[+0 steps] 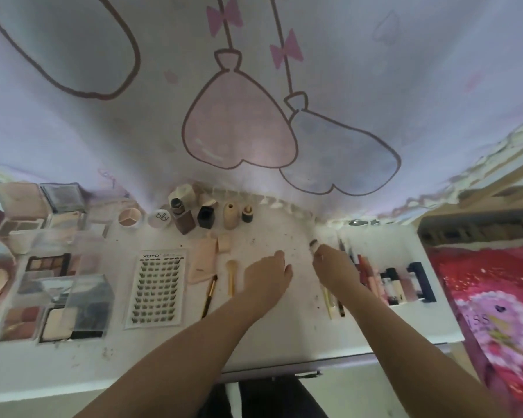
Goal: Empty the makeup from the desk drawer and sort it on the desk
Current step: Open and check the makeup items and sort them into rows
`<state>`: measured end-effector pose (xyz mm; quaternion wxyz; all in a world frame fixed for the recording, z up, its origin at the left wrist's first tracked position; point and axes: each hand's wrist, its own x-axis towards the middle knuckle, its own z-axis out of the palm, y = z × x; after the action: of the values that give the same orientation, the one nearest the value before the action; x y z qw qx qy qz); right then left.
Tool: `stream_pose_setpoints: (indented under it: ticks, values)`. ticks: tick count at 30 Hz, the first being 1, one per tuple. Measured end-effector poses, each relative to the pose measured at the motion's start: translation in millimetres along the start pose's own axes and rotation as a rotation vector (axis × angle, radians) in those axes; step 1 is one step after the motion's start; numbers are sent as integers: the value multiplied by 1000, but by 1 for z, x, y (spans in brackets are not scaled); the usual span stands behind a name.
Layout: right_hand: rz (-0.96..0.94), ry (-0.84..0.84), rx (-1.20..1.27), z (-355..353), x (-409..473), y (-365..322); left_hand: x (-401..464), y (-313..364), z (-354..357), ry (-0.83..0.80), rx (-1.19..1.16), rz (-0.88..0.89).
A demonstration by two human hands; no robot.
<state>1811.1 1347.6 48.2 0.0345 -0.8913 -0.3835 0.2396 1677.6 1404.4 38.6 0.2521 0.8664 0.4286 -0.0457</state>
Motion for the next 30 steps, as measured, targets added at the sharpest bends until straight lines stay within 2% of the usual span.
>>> stream_pose_setpoints:
  ticks: [5, 10, 17, 23, 30]
  values:
    - [0, -26, -28, 0, 13, 17, 41, 44, 24, -108, -139, -49]
    - [-37, -64, -133, 8, 18, 10, 67, 48, 30, -107, -319, -186]
    - [-77, -187, -115, 10, 11, -9, 70, 25, 25, -138, -268, -198]
    - [-152, -237, 8, 36, -15, -58, 35, -34, 5, -51, -226, -262]
    - [-150, -253, -86, 67, -38, -93, 9, -71, 5, -58, -165, -271]
